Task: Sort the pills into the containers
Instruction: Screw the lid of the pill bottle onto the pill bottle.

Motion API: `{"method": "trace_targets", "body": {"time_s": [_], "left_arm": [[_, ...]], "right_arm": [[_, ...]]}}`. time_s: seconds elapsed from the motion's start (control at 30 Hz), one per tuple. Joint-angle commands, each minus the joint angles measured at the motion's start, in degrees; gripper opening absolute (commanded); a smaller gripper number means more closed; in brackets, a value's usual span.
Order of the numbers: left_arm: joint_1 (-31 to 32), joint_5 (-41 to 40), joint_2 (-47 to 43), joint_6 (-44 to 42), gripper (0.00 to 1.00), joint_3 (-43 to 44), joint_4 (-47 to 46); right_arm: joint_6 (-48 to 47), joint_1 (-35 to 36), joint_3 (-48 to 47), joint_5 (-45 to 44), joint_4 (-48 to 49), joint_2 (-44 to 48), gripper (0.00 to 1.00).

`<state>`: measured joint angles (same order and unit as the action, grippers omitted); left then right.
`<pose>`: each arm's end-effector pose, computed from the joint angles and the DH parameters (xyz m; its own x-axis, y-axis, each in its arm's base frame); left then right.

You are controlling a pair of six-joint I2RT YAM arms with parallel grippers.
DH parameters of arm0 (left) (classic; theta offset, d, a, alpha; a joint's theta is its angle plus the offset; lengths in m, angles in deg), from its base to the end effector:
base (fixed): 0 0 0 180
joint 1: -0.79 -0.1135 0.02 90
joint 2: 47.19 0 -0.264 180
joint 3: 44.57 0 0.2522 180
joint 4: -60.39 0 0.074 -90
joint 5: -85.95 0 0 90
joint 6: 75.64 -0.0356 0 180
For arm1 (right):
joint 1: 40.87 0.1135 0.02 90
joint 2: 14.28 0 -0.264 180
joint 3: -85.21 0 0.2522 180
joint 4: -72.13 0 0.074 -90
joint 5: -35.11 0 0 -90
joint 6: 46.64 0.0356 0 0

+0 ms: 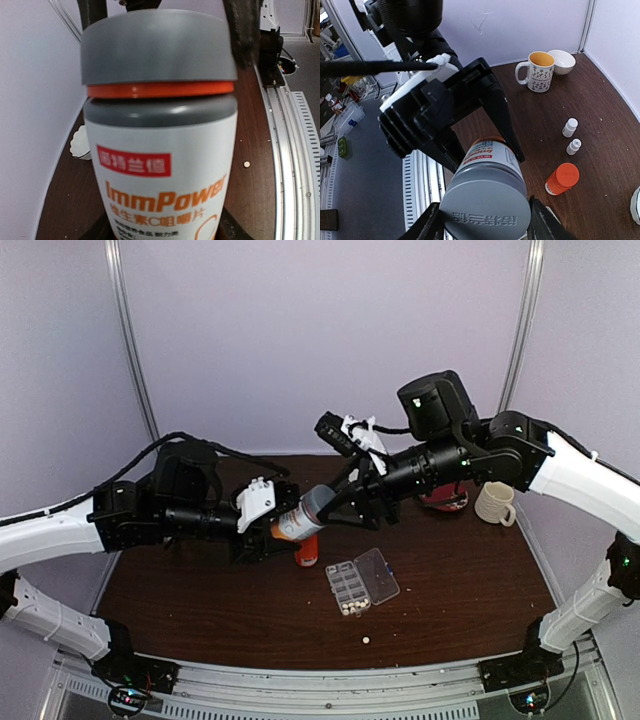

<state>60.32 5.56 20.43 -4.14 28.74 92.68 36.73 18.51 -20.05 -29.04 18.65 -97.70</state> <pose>0.1308 -0.2340 0.3338 0.0783 0.4838 -0.8717 0.9497 0.2297 0.2128 0.1466 0.2782 0.4140 -0.1542 -0.4645 -0.8721 -0.9879 0.0859 0.1289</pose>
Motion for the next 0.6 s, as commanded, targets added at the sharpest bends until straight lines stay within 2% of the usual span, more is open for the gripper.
{"method": "trace_targets", "body": {"time_s": [0.0, 0.2, 0.47, 0.57], "left_arm": [[-0.08, -16.75, -0.81, -12.09, 0.0, 3.34, -5.41], [-0.09, -20.93, -0.82, -14.15, 0.0, 4.01, -8.48], [0.65, -23.96, -1.52, -16.26, 0.0, 2.78, -11.43], [0.68, -23.58, -0.88, -14.78, 0.0, 3.04, -10.53]], "right_arm": [[23.68, -1.01, 0.82, -4.72, 1.38, 1.21, 0.21], [29.33, -1.58, 2.07, -7.39, 0.78, 1.69, 0.2], [36.33, -3.74, 7.42, -6.9, 4.95, 2.4, 0.17], [36.8, -4.13, 9.3, -5.35, 7.99, 3.45, 0.24]]}}
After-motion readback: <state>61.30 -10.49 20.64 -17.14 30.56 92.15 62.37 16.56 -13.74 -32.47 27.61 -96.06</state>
